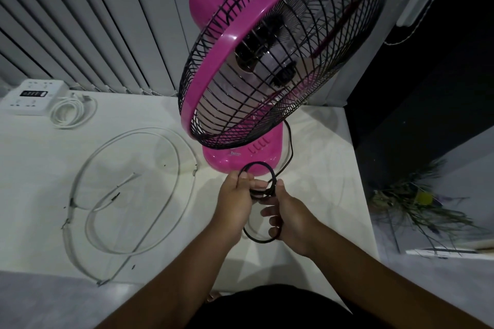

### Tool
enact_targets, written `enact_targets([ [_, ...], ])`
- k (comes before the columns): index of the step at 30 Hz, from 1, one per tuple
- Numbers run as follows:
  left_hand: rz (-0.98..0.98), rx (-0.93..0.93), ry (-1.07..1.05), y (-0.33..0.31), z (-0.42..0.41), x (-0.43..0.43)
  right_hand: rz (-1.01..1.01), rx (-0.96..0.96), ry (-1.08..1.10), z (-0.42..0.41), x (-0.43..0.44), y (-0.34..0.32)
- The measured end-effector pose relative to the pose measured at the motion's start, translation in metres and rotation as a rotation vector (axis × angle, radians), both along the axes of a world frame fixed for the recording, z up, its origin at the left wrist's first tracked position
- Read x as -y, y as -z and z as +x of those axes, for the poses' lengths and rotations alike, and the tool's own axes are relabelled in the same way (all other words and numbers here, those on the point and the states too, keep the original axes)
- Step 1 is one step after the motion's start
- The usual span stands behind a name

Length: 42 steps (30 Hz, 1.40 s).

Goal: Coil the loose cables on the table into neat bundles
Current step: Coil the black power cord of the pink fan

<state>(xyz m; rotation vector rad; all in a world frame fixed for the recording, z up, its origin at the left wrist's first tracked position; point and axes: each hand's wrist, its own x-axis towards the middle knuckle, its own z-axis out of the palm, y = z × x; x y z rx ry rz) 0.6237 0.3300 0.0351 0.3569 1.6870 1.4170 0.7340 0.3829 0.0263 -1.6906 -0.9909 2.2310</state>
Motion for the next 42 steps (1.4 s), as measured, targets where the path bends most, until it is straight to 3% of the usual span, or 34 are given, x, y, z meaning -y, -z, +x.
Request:
enact_targets([
  [3, -0.003, 0.081, -0.013, 0.002, 0.006, 0.003, 0.007, -0.010, 0.094, -0.001, -0.003, -0.001],
  [8, -0.061, 0.013, 0.081, 0.009, 0.021, 0.011, 0.107, -0.044, 0.171, 0.002, -0.011, -0.001],
  [12, -0.131, -0.144, 0.187, 0.011, 0.019, 0.014, 0.167, -0.056, 0.221, 0.005, -0.012, 0.002],
  [16, -0.101, -0.085, 0.164, 0.007, 0.006, 0.007, 0.309, 0.043, 0.151, 0.005, -0.011, 0.008],
  [22, -0.256, -0.337, 0.479, 0.002, -0.006, -0.003, 0.369, 0.034, 0.063, 0.004, -0.006, 0.008],
  [24, -0.243, -0.266, 0.447, 0.005, -0.005, -0.003, 0.357, 0.016, 0.067, 0.005, -0.007, 0.007],
  [29, -0.163, 0.130, 0.193, 0.014, 0.002, -0.004, 0.306, -0.151, 0.110, 0.006, -0.007, 0.006],
  [31, -0.163, 0.181, 0.143, 0.015, 0.003, -0.003, 0.326, -0.187, 0.113, 0.006, -0.006, 0.007],
  [36, -0.349, 0.096, 0.256, 0.019, 0.003, 0.003, 0.465, 0.013, 0.080, 0.008, -0.008, 0.010],
  [39, -0.387, 0.380, 0.034, 0.022, 0.004, 0.010, 0.449, 0.007, 0.084, 0.010, -0.009, 0.011],
  [42, -0.243, 0.657, -0.061, 0.031, 0.005, 0.011, 0.417, -0.024, 0.114, 0.010, -0.008, 0.013],
])
